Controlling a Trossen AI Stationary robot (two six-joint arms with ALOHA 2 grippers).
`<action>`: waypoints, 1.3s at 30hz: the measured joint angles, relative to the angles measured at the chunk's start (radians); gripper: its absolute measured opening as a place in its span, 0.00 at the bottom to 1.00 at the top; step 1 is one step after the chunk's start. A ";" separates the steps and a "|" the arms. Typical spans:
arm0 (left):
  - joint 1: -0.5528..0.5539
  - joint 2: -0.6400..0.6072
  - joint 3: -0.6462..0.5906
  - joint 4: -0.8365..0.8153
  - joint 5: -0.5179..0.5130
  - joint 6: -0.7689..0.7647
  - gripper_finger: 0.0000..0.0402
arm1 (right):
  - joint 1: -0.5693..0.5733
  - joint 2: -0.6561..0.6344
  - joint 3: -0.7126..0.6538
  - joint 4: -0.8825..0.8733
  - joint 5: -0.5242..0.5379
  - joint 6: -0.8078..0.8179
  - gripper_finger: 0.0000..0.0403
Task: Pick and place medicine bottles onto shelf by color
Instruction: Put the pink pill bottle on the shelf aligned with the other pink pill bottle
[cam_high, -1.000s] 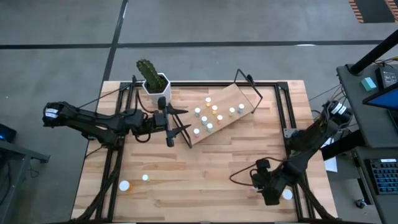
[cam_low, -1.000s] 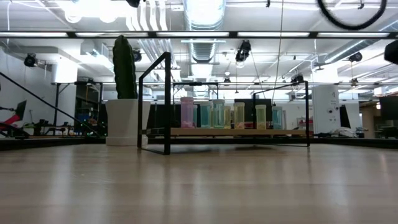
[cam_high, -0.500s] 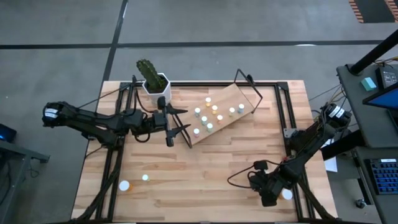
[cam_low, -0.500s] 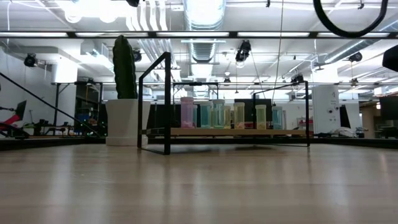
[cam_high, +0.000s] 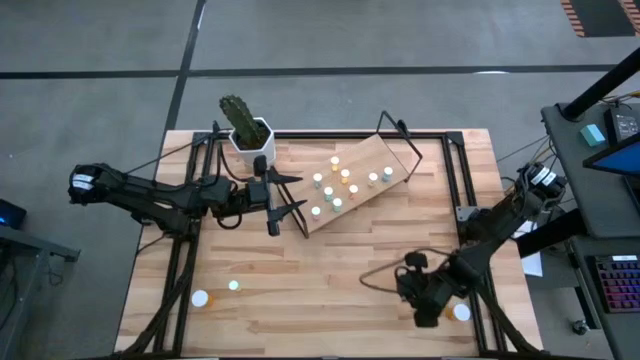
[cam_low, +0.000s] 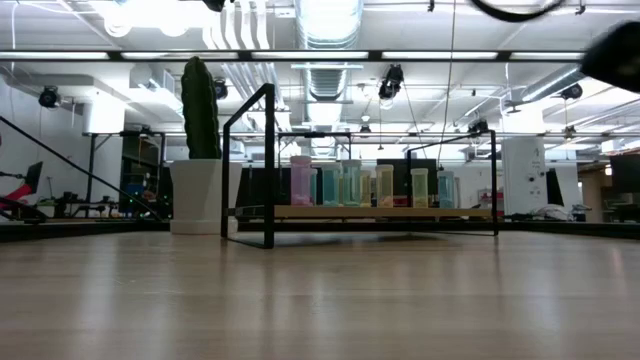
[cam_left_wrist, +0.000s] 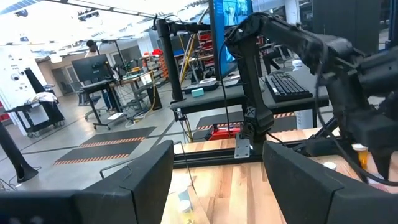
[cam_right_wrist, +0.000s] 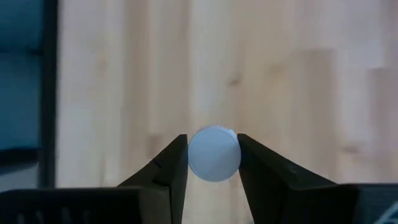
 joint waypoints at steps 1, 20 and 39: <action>0.000 0.000 0.000 0.000 0.000 0.000 0.57 | -0.021 0.000 0.028 -0.044 0.004 -0.009 0.29; 0.000 -0.026 -0.003 -0.022 -0.004 0.110 0.57 | -0.603 0.147 0.606 -0.434 0.011 -0.555 0.29; 0.001 -0.154 -0.005 -0.200 -0.015 0.157 0.57 | -0.897 0.473 1.062 -0.452 -0.133 -0.912 0.27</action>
